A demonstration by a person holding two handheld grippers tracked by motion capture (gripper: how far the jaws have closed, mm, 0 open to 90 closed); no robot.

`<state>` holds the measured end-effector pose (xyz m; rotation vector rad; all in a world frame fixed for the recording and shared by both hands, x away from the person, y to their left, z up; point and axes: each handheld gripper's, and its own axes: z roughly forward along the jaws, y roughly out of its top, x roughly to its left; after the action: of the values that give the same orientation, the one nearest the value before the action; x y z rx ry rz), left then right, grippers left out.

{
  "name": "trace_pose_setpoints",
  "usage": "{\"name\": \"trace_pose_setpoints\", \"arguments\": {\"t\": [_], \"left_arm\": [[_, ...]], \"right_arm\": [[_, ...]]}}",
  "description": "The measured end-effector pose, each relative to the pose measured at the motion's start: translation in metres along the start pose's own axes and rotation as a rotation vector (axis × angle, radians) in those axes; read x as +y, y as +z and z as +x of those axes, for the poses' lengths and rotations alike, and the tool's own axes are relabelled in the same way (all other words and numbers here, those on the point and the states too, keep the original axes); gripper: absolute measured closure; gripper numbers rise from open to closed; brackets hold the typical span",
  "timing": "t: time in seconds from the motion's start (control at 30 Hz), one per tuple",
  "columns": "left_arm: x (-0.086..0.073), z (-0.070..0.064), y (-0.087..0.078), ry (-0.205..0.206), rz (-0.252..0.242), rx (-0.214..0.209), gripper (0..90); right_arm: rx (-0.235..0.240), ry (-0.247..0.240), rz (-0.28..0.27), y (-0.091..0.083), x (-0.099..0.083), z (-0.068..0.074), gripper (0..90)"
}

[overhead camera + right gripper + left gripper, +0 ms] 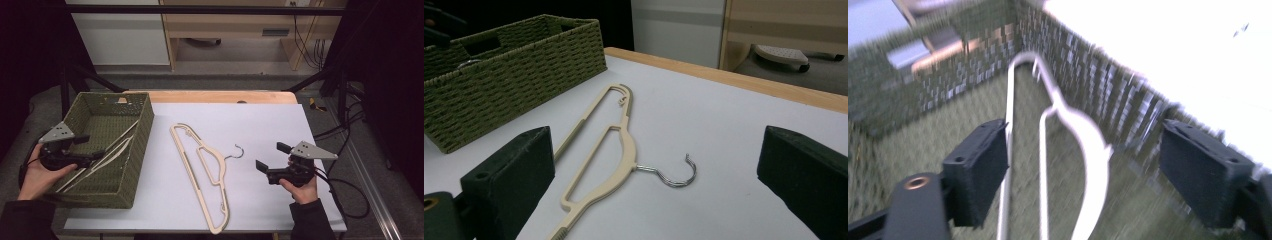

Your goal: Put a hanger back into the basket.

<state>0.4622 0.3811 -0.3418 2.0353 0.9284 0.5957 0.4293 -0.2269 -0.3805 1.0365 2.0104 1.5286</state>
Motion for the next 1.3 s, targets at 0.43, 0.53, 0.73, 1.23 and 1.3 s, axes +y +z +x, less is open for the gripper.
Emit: {"name": "trace_pose_setpoints", "arguments": {"t": [0.43,0.53,0.73,1.23,1.3], "left_arm": [[0.04,-0.069,-0.003,-0.033,-0.247,-0.067,10.6],[0.046,-0.089,0.005,-0.038,-0.291,-0.103,10.8],[0.054,-0.121,0.024,-0.038,-0.322,-0.134,10.8],[0.043,-0.148,0.062,-0.048,-0.273,-0.198,8.8],[0.041,-0.148,0.063,-0.053,-0.258,-0.2,8.6]], "right_arm": [[0.008,0.003,0.007,0.002,0.001,0.003,2.4],[0.006,0.006,0.011,0.004,0.001,0.004,2.9],[0.001,0.007,0.021,0.008,0.003,0.011,4.8],[0.022,0.025,0.121,0.036,-0.007,0.026,8.8],[0.027,0.013,0.148,0.041,-0.011,0.028,10.4]]}}
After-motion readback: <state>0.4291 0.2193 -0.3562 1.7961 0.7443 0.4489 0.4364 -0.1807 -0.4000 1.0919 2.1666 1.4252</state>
